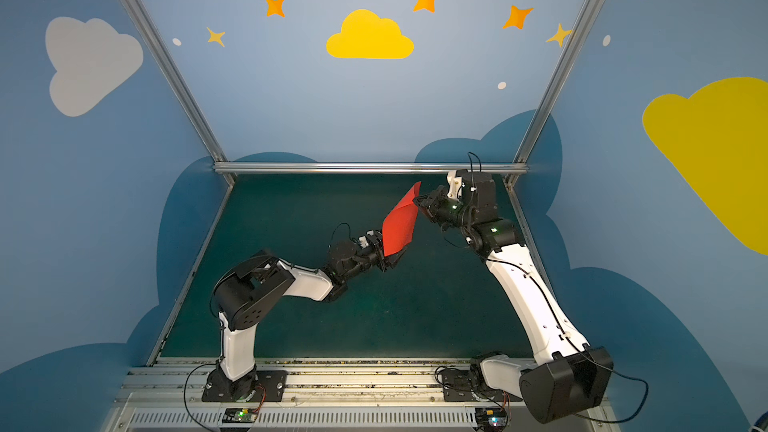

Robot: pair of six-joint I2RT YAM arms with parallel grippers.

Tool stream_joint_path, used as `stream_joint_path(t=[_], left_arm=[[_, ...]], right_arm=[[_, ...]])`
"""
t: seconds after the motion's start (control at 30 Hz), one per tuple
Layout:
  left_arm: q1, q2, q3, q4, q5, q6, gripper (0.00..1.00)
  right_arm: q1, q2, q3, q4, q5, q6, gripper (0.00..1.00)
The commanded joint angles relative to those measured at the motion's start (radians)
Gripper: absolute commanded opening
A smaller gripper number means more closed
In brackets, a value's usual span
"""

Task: Fold a paper plane with a square sheet of paper (fold left side to right side)
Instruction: 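Hold the lifted sheet with both grippers and bring the corners toward each other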

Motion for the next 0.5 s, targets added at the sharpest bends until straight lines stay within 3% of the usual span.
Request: stream_joint_path(t=[0.0, 0.47], left_arm=[[0.003, 0.018, -0.015, 0.045, -0.018, -0.001, 0.62], [0.027, 0.024, -0.015, 0.035, -0.023, 0.015, 0.26]], right_arm=[[-0.011, -0.031, -0.011, 0.018, 0.0, 0.004, 0.0], [-0.054, -0.105, -0.084, 0.021, -0.031, 0.011, 0.0]])
